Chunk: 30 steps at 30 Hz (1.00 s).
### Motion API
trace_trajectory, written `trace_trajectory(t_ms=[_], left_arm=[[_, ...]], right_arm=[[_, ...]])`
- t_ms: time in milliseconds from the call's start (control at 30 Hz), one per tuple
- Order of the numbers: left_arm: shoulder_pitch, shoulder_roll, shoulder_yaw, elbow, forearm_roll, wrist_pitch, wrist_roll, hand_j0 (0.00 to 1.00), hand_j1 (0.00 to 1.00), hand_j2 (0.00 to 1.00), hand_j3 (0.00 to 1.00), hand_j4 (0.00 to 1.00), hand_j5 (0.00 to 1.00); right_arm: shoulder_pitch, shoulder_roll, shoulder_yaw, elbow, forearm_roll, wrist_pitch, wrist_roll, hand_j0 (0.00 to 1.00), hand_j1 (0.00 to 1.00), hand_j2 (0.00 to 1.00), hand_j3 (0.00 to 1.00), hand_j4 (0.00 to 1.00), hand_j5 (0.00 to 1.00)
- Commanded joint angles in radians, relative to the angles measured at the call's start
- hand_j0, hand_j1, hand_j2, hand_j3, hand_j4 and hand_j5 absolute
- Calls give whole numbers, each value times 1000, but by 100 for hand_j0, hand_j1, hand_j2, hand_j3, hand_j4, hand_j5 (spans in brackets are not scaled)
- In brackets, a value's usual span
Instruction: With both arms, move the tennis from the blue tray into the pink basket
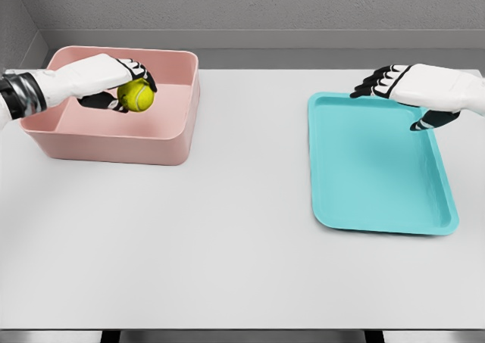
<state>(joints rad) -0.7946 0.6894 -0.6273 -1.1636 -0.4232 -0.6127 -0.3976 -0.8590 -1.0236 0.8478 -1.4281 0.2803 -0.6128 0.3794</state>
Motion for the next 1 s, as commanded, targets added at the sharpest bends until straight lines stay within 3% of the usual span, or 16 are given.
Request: trace_trajectory(t_ms=[0, 67, 100, 500, 633, 800, 967], left_arm=[[0, -1, 3, 2, 6, 2, 2, 61, 61, 61, 61, 61, 61], [0, -1, 3, 2, 6, 2, 5, 79, 79, 79, 79, 79, 79], [0, 1, 3, 2, 4, 2, 5, 81, 81, 81, 81, 81, 81], [2, 13, 17, -13, 11, 2, 6, 83, 83, 83, 83, 83, 83], [25, 75, 29, -134, 60, 2, 10, 100, 100, 100, 100, 100, 100], [124, 213, 31, -324, 190, 2, 11, 100, 100, 100, 100, 100, 100], [158, 256, 32, -338, 192, 2, 10, 100, 100, 100, 100, 100, 100]], right_arm=[[-2, -1, -1, 0, -6, 2, -1, 100, 100, 100, 100, 100, 100], [-2, -1, -1, 0, -6, 2, -1, 100, 100, 100, 100, 100, 100], [-2, -1, -1, 0, -6, 2, -1, 100, 100, 100, 100, 100, 100], [-2, -1, -1, 0, -6, 2, -1, 100, 100, 100, 100, 100, 100], [-2, -1, -1, 0, -6, 2, -1, 100, 100, 100, 100, 100, 100], [-2, -1, -1, 0, -6, 2, -1, 100, 100, 100, 100, 100, 100], [-2, -1, -1, -2, -6, 2, -2, 100, 100, 100, 100, 100, 100]])
